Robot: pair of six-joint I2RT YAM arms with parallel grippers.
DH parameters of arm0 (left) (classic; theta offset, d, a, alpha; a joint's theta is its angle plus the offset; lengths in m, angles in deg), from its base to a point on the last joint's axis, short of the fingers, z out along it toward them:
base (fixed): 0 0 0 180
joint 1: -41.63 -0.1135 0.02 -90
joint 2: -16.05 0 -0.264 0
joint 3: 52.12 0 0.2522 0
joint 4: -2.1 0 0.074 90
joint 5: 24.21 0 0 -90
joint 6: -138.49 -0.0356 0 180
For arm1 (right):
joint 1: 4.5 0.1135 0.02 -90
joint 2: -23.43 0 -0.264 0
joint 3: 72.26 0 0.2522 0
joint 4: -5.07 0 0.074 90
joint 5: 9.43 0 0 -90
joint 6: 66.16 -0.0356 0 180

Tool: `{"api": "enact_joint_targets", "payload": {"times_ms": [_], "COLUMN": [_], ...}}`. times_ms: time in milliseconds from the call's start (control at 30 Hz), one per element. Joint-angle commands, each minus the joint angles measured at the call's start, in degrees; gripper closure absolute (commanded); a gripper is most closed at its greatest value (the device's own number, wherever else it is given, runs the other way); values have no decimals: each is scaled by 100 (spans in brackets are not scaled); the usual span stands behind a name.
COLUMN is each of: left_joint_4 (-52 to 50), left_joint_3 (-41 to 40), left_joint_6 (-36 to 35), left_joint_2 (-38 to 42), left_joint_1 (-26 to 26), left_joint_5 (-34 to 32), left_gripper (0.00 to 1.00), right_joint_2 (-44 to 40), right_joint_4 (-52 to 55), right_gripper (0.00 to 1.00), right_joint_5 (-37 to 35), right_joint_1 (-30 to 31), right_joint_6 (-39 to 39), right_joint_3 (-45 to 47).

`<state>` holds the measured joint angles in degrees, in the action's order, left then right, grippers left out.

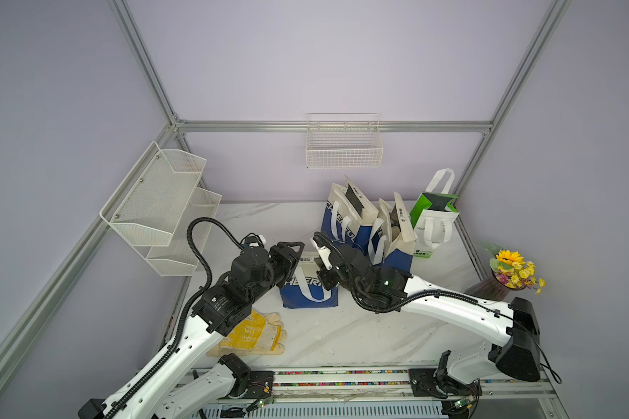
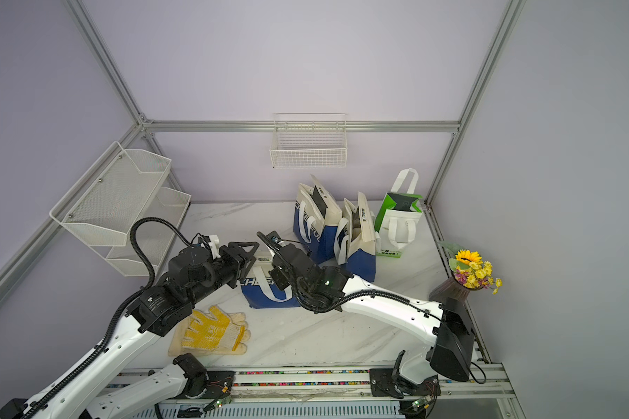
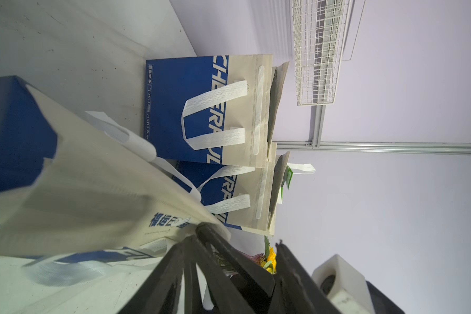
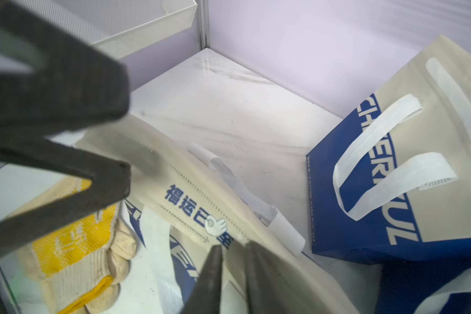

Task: Open the takeout bag
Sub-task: Open the takeout bag at the center of the board.

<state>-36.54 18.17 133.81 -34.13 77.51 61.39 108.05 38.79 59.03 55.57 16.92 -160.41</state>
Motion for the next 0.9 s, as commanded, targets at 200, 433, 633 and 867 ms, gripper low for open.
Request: {"api": "enact_joint_targets", "payload": {"times_ms": [200,433,633,867], "left_joint_4": [652,-313,-584,423], "left_joint_3": [-579,-26,-238,-573], "left_joint_6": [-90,-811,-783,-587], "left_joint_2": [-61,376,435,88], "left_joint_1": [14,98,383,457], "left_joint_5": [-61,-71,28,19], "left_gripper": [37,19,18,26], "right_joint_2": [-171,350,628,758], "right_joint_4": [1037,1700,1648,1364], "right_gripper": [43,33,39,54], "right_joint_5": [483,2478,4119,4706], "right_joint_1": [-587,-1365,-1806,-1988], "right_joint_6": [-741,-826,-933,-1097], "right_joint_3": [-837,-1426,-1400,-1168]}}
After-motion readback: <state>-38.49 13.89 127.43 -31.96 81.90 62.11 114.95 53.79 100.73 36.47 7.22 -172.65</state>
